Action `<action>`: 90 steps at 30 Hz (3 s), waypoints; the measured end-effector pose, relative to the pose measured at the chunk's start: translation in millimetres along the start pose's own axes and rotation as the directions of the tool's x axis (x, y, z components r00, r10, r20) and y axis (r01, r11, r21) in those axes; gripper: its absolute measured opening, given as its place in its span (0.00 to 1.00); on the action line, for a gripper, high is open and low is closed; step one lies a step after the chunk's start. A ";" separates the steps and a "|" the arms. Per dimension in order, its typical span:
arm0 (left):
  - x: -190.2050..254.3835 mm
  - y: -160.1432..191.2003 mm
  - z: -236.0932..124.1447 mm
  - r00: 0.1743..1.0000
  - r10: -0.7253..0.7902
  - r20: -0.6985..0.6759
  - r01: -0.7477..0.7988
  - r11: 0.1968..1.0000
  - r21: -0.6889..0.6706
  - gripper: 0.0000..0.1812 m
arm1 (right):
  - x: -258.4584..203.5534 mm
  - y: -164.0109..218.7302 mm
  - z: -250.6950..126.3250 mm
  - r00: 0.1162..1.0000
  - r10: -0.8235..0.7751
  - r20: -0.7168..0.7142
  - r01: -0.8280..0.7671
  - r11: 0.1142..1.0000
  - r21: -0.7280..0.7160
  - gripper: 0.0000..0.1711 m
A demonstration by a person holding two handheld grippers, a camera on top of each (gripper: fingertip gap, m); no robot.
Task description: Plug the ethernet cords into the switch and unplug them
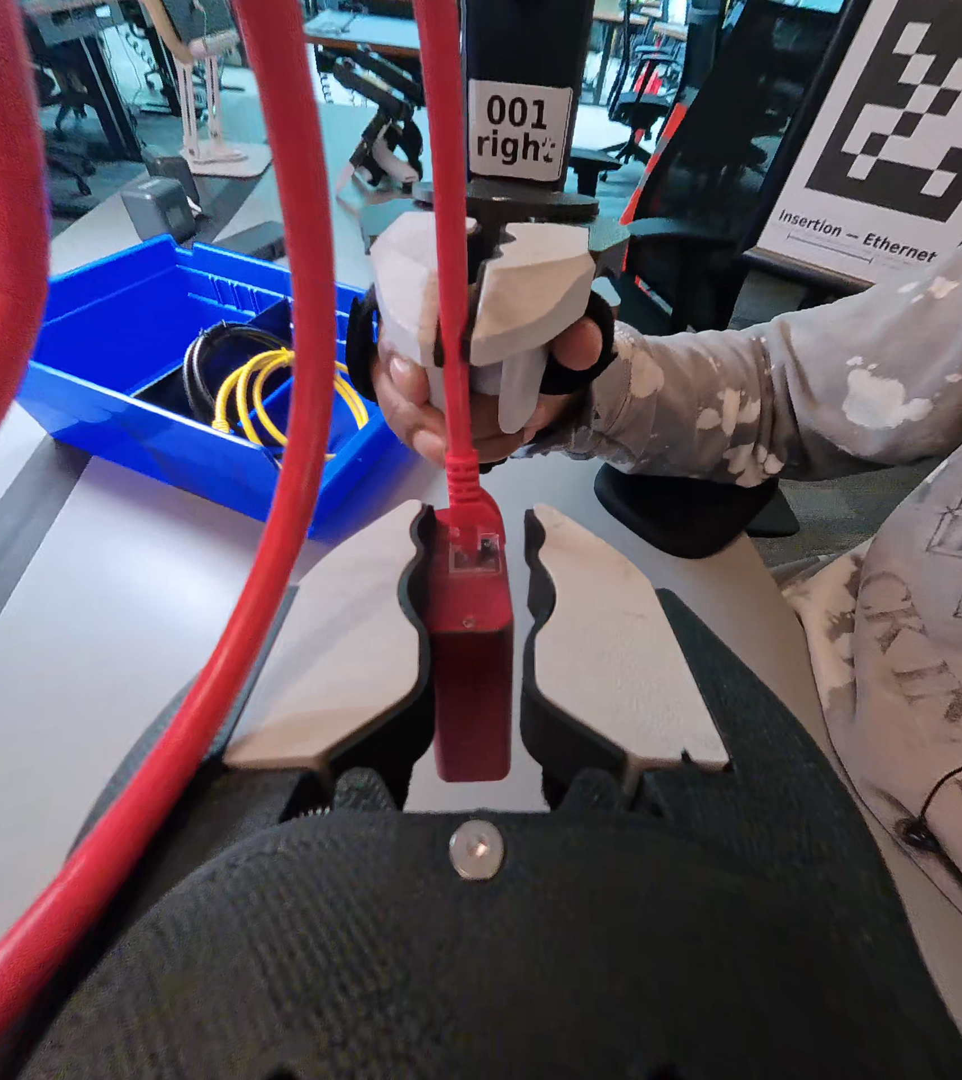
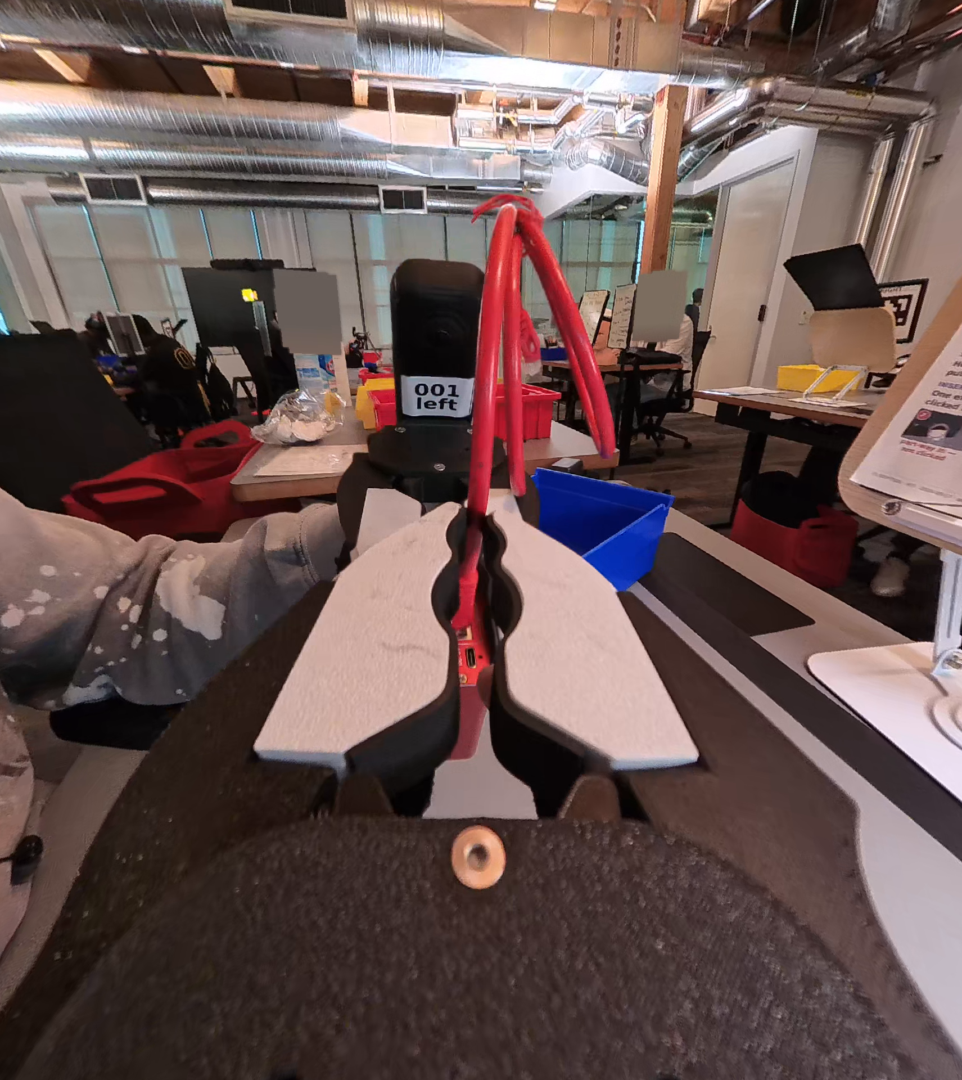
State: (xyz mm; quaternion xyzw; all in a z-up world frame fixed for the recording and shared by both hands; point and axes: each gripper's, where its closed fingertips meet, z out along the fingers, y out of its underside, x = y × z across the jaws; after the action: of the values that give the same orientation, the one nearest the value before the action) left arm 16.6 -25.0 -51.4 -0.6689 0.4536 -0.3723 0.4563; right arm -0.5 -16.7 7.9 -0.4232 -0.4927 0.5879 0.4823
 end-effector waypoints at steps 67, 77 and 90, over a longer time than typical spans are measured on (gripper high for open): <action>30.9 -62.7 -43.3 0.998 0.001 -0.063 0.015 0.965 0.263 0.24 | -36.5 -7.0 5.3 0.978 0.046 0.202 -0.068 0.992 0.105 0.09; 26.2 -55.5 -36.3 0.998 0.054 0.023 -0.057 0.982 0.180 0.17 | -36.0 -5.1 2.5 0.986 -0.032 0.161 0.026 0.999 0.037 0.09; 24.1 -53.2 -34.1 0.998 0.052 0.031 -0.056 0.984 0.167 0.17 | -34.1 1.8 0.4 0.986 -0.079 0.149 0.088 0.995 -0.054 0.09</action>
State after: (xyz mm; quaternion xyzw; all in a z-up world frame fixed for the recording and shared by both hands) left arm 7.3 -48.0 11.5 -0.6206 0.4326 -0.3876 0.5268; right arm 4.9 -50.5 6.9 -0.3724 -0.5617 0.5812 0.4561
